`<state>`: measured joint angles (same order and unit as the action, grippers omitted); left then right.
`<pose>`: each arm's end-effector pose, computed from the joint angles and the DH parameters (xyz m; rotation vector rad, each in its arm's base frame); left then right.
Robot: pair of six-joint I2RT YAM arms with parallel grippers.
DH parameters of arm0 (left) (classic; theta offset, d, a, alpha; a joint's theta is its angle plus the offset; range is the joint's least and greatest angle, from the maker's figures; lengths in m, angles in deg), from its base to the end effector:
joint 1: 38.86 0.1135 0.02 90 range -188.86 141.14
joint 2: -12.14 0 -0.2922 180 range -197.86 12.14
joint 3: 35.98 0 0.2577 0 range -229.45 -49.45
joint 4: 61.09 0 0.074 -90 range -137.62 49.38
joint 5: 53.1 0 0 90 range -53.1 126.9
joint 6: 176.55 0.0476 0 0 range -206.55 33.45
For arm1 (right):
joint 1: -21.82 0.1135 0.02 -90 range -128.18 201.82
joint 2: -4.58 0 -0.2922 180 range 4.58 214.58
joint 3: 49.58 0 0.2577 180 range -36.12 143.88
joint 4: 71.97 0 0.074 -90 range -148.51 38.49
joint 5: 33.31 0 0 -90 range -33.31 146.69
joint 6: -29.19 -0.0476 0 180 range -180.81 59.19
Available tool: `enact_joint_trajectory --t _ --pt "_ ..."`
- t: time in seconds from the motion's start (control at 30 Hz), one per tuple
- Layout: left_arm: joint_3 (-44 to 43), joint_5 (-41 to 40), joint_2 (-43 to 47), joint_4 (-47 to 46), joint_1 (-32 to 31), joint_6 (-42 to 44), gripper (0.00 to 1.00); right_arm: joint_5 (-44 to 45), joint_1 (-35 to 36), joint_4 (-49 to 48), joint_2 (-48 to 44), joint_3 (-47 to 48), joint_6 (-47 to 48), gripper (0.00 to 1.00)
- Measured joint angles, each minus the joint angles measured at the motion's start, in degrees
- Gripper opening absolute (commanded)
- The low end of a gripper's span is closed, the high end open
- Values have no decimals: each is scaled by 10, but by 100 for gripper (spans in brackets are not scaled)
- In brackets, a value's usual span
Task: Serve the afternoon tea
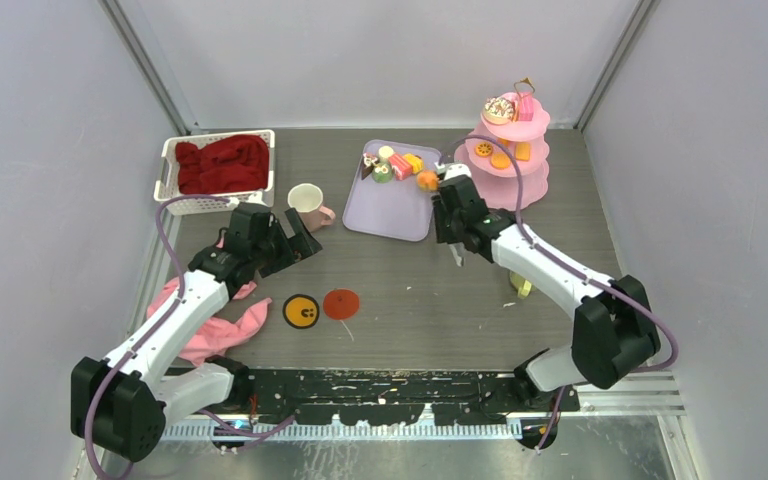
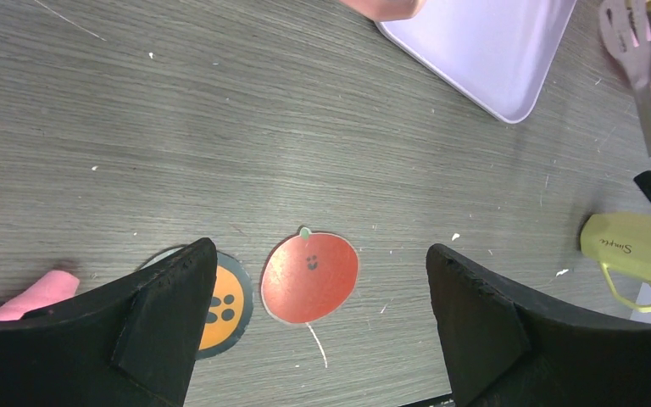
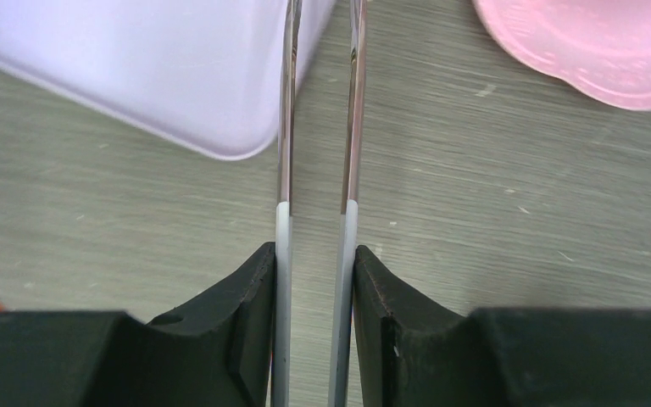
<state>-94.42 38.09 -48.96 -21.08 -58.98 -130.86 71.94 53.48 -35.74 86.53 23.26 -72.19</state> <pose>0.2115 -0.0785 0.2749 -0.4902 2.3394 -0.5794 0.2771 0.1562 0.2767 -0.2834 2.3106 0.0607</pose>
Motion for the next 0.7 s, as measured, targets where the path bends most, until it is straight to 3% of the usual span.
enact_joint_trajectory --t 0.37,0.7 --pt "0 4 0 -1 0 0 92 -13 -124 -20 -19 -24 0 1" --pt "0 4 0 -1 0 -1 92 -35 -168 -52 13 -23 -2 1"
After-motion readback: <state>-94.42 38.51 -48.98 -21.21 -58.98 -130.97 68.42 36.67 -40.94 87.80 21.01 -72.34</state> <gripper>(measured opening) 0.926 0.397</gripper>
